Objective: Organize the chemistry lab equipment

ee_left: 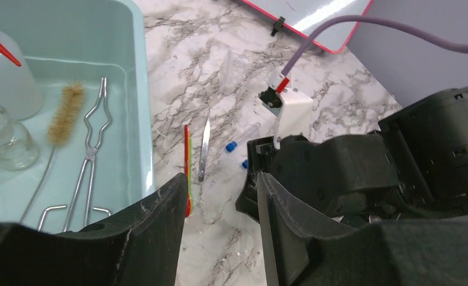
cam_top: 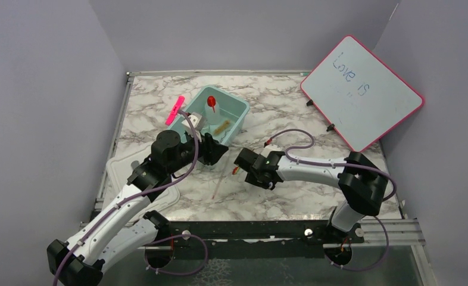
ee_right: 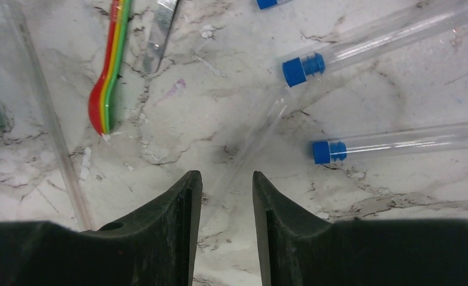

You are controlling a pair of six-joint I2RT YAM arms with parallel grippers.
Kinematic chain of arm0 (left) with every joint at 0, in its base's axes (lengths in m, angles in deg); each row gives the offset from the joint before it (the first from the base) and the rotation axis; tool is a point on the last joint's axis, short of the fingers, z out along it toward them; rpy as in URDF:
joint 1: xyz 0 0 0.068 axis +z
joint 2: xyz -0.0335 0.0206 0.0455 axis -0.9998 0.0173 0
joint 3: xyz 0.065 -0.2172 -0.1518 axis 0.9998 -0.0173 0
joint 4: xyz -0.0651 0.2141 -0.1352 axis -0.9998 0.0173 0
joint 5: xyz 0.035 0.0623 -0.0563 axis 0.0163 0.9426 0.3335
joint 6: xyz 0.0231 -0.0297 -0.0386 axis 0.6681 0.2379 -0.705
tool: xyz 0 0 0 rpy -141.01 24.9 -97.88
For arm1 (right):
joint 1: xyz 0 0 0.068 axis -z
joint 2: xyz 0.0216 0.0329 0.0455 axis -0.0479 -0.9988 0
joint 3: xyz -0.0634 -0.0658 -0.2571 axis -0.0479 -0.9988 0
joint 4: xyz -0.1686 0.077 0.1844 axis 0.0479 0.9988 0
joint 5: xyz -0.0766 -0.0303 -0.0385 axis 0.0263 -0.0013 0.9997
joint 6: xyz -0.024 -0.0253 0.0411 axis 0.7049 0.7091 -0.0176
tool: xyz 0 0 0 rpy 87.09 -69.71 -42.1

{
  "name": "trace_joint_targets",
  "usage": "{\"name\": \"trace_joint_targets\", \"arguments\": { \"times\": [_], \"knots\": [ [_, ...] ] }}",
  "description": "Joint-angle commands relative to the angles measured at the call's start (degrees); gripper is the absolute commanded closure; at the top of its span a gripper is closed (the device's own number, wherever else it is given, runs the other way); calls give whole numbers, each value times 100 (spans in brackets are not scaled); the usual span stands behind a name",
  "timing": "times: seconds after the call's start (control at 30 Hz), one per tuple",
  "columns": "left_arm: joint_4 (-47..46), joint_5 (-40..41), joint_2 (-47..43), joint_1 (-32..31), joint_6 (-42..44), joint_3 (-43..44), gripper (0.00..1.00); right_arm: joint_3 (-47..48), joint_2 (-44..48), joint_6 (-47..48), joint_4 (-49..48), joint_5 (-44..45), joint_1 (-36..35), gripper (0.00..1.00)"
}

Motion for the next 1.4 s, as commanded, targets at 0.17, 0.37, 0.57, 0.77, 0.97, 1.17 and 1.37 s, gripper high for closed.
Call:
{"name": "trace_joint_targets", "arguments": {
  "times": [0.17, 0.37, 0.57, 0.77, 0.97, 1.17, 1.37],
  "knots": [
    [31, 745, -185, -18, -150, 10, 50, 49, -262, -930, 646, 351, -176, 61],
    [77, 798, -195, -18, -159, 18, 50, 38, -418, -938, 491, 331, -176, 63],
    [154, 950, -181, -18, -158, 27, 50, -10, -490, -941, 215, 363, -176, 65],
    [195, 989, -170, -18, -156, 29, 50, 63, -556, -968, 273, 531, -176, 69],
    [216, 1024, -156, -18, -154, 38, 50, 175, -651, -953, 260, 673, -175, 67],
    [243, 1043, -156, -18, -137, 45, 50, 331, -817, -815, 265, 663, -176, 70],
    [271, 1158, -200, -18, -145, 50, 50, 307, -758, -720, 164, 667, -176, 92]
  ]
}}
